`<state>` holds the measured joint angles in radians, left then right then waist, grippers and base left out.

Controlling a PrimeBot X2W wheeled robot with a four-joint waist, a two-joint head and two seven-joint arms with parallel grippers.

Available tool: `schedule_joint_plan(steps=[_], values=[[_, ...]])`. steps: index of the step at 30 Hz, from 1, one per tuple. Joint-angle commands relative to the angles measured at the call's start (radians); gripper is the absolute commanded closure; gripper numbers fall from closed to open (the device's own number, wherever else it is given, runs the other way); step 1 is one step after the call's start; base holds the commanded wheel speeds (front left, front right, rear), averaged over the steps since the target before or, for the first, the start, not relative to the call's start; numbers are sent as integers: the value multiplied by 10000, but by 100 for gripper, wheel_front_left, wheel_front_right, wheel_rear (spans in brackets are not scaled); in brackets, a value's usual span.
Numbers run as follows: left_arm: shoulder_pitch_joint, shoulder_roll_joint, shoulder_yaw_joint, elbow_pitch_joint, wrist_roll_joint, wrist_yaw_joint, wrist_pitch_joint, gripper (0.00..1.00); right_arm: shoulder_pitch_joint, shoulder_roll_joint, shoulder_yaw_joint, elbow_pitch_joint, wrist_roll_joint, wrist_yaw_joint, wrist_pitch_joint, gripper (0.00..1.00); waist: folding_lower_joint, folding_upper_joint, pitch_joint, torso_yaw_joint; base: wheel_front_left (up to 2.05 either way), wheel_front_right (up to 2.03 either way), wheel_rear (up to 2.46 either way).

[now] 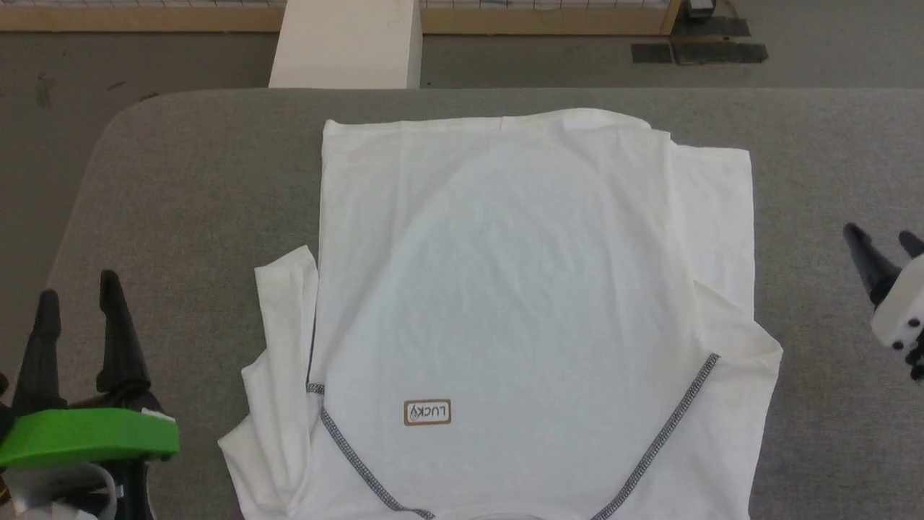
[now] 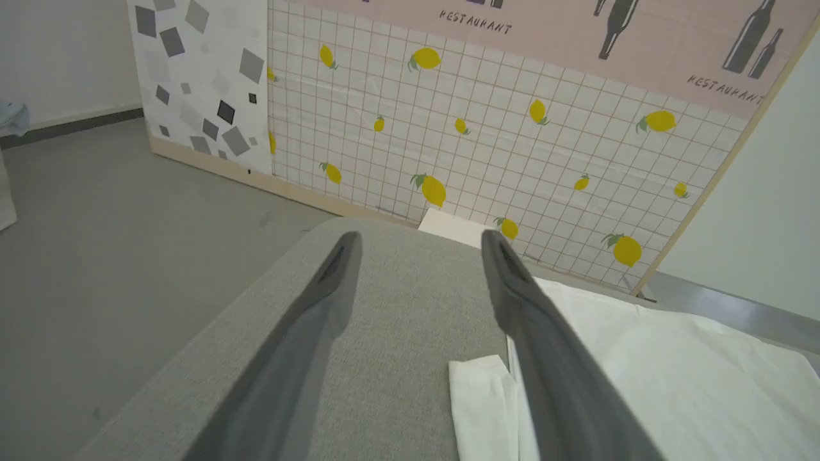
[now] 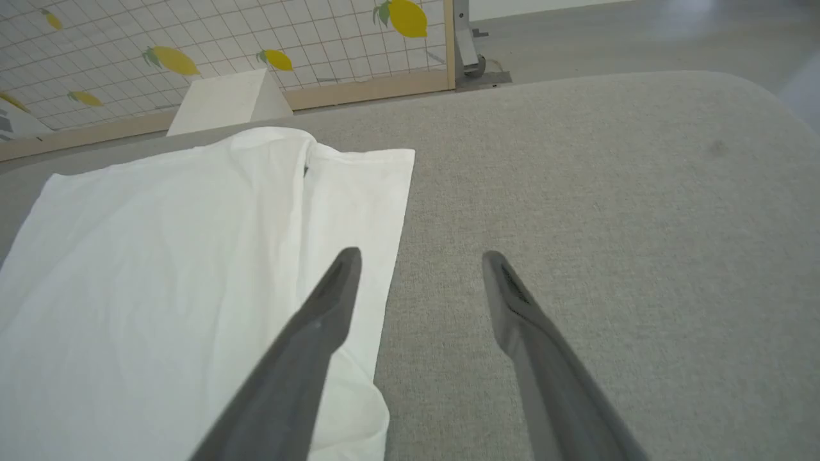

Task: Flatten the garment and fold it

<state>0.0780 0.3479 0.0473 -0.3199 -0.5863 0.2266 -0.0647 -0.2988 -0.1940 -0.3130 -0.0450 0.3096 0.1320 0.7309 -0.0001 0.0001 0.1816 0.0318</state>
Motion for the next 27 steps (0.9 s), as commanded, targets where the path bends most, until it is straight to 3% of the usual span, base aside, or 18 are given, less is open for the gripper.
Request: schedule_joint_plan(steps=[1,5,14,27], values=[[-330,-75,-31,153,193,-228,-572,0,-532,-108,-1,384,-286,-13,-117,0,1,-1,671,78,0,0,0],[-923,-354,-121,596,682,-716,-1775,0,-2201,-209,43,1791,-893,-13,-200,0,1,-1,1468,257,0,0,0],[-2001,-1346,65,1105,1724,-1624,-1966,0,-4932,-627,637,4351,-2679,-13,165,0,1,-1,2950,835,0,0,0],[-2504,-2470,817,1233,2808,-2793,-1969,0,-6368,-900,1099,5908,-3774,-13,-152,0,1,-1,3888,1213,0,0,0]])
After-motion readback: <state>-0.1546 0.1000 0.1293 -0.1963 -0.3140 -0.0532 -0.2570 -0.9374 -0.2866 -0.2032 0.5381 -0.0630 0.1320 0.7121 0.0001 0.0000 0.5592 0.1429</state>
